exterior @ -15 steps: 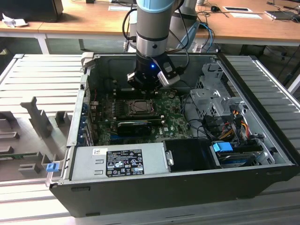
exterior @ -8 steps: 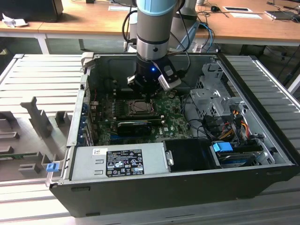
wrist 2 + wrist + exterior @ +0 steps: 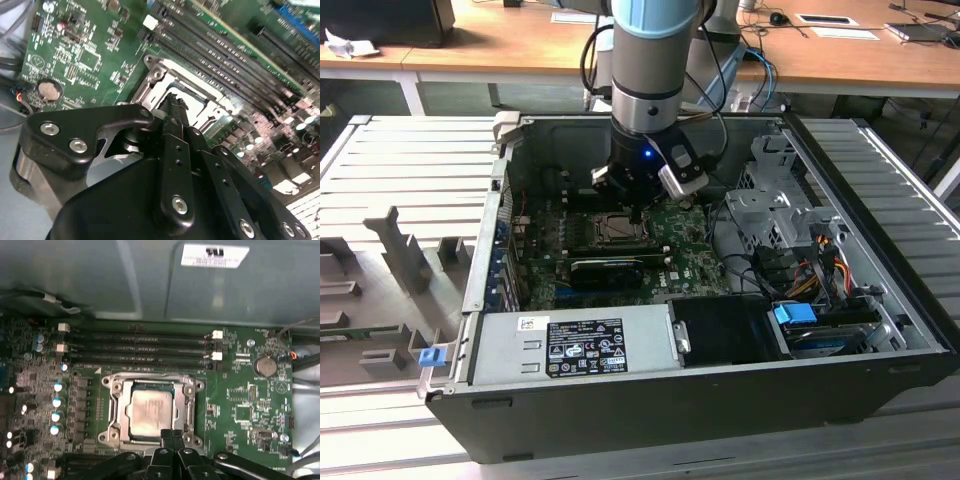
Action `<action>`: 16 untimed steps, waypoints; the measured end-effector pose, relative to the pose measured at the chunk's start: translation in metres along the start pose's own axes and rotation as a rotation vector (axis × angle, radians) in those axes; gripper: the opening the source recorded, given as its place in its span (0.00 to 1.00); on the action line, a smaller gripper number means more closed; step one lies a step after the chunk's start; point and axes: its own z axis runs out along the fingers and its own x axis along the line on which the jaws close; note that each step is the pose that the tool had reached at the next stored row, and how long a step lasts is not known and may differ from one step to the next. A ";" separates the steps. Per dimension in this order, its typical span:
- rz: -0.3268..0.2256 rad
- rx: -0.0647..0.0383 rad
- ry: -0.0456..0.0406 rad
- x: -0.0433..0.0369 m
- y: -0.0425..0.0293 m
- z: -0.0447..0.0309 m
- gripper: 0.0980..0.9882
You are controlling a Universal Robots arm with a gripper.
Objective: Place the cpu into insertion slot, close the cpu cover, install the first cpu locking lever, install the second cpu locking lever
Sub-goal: 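Install the second cpu locking lever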
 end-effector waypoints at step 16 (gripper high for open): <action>0.000 -0.026 -0.0005 0.0220 -0.0240 -0.0022 0.01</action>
